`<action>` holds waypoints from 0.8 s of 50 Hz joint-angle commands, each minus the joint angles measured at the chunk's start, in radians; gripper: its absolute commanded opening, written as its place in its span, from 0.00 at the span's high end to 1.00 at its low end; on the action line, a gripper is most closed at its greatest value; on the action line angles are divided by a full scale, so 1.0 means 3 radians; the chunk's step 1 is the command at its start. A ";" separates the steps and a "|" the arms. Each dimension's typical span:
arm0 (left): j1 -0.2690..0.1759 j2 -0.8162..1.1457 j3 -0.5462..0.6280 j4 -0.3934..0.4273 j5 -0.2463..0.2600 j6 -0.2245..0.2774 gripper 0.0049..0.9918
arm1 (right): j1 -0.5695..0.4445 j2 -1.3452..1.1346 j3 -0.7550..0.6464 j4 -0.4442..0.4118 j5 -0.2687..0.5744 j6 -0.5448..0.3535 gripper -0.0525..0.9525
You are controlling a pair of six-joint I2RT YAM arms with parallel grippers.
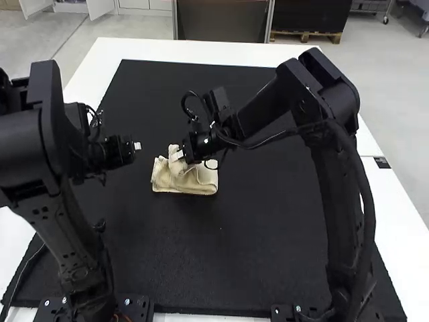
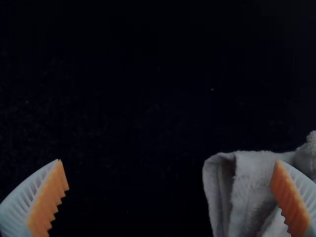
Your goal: Fold the towel.
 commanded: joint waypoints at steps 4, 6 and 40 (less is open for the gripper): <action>0.0000 -0.0054 -0.0050 0.0021 0.0045 0.0015 0.03 | 0.0039 0.0033 0.0111 0.0023 -0.0089 0.0078 0.72; 0.0000 -0.0054 -0.0056 0.0021 0.0045 0.0015 0.03 | 0.0039 0.0033 0.0111 0.0028 -0.0089 0.0078 0.68; 0.0000 -0.0054 -0.0066 0.0067 0.0045 0.0010 0.03 | -0.0196 -0.0243 0.0198 0.0002 -0.0217 0.0114 0.62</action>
